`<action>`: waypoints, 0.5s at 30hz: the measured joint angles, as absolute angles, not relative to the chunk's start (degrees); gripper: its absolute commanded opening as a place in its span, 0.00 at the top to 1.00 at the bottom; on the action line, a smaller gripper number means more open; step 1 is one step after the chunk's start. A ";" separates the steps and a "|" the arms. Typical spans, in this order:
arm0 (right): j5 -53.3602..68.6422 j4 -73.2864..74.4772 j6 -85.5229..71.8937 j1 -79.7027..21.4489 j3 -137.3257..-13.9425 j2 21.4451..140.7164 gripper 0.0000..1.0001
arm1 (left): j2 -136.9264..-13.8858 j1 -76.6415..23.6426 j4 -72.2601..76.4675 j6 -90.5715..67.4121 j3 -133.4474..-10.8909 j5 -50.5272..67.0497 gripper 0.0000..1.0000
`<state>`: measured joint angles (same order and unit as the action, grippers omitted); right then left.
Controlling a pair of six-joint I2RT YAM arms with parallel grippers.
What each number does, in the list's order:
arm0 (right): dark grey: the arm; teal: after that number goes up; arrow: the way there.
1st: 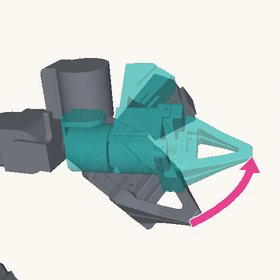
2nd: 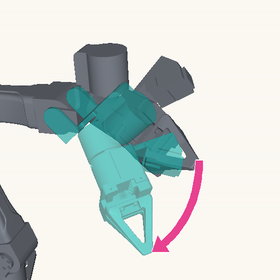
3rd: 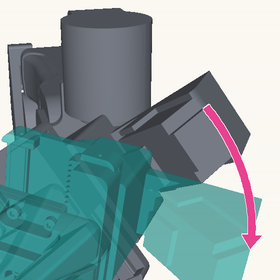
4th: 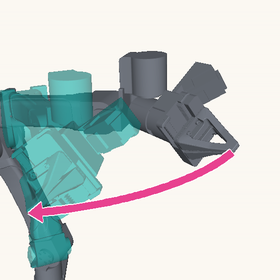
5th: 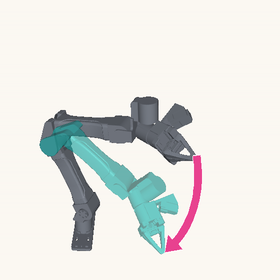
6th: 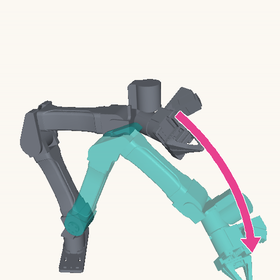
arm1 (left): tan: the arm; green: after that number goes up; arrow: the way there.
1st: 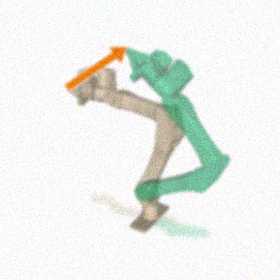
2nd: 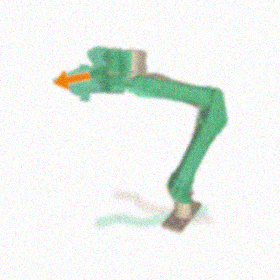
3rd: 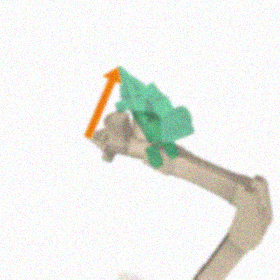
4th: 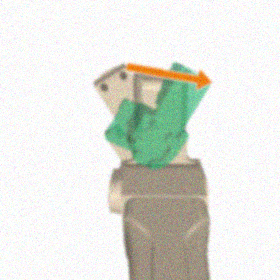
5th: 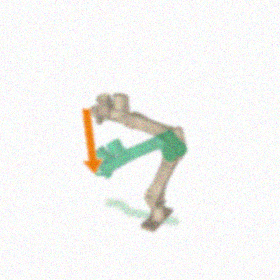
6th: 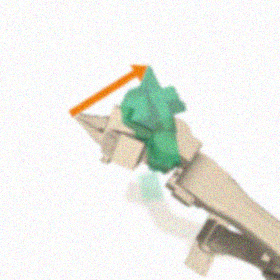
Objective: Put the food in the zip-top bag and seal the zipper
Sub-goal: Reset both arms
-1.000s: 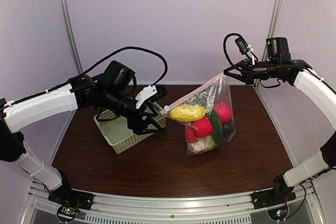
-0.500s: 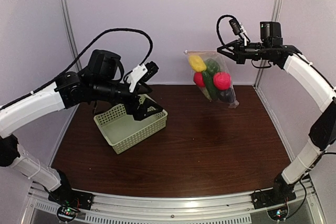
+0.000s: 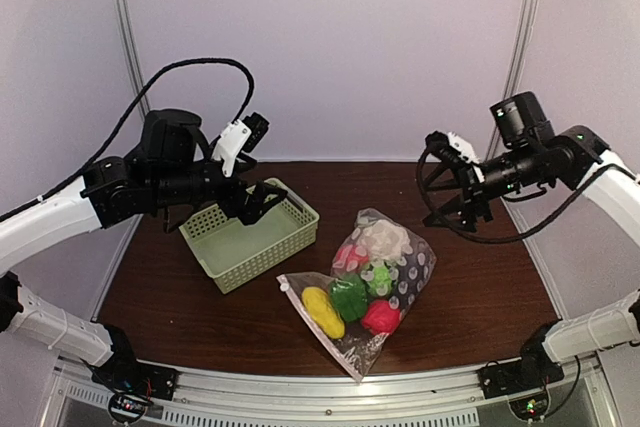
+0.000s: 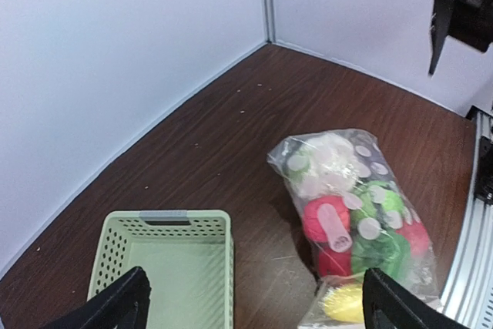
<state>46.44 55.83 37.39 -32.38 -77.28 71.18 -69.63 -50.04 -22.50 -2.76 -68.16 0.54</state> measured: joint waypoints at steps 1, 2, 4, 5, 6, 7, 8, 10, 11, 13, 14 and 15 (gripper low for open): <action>45.60 54.35 35.77 -30.26 -77.52 68.75 0.15 | -69.67 -49.93 -22.09 -3.18 -67.92 -1.96 0.02; 44.29 52.49 33.87 -28.01 -77.84 66.57 0.12 | -69.71 -49.87 -21.82 -3.53 -67.85 -4.19 0.02; 40.56 47.88 29.39 -24.27 -78.24 63.61 0.06 | -69.84 -49.76 -20.82 -4.93 -67.88 -10.57 0.02; 37.21 45.06 26.85 -22.52 -78.22 62.76 0.02 | -69.89 -49.65 -20.60 -5.67 -67.92 -13.47 0.02; 33.71 42.28 24.40 -21.08 -77.97 62.15 0.01 | -70.00 -49.54 -20.67 -6.37 -68.05 -16.27 0.02; 30.37 39.48 21.93 -19.73 -77.45 61.82 0.00 | -70.19 -49.50 -20.75 -6.87 -68.34 -18.44 0.02; 27.53 37.32 19.77 -18.70 -76.88 61.73 0.00 | -70.65 -49.39 -21.43 -7.31 -69.12 -21.08 0.02; 20.05 32.38 14.41 -16.16 -75.70 62.37 0.00 | -71.85 -49.15 -21.63 -7.62 -71.55 -26.20 0.02; 16.64 30.89 12.29 -15.38 -75.40 62.98 0.00 | -72.29 -49.01 -21.61 -7.40 -72.88 -28.36 0.02; 10.11 28.80 8.25 -14.41 -75.40 63.94 0.00 | -72.60 -48.75 -21.61 -6.50 -75.33 -31.90 0.02; 7.01 28.18 6.31 -14.37 -75.77 64.18 0.01 | -72.64 -48.64 -21.71 -5.85 -76.79 -33.45 0.02; 4.29 27.75 4.58 -14.37 -76.40 64.23 0.01 | -72.71 -48.51 -21.96 -5.17 -78.54 -34.87 0.02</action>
<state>4.29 27.75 4.58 -14.37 -76.40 64.23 -72.71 -48.51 -21.96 -5.17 -78.54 -34.87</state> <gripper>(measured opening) 0.995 0.976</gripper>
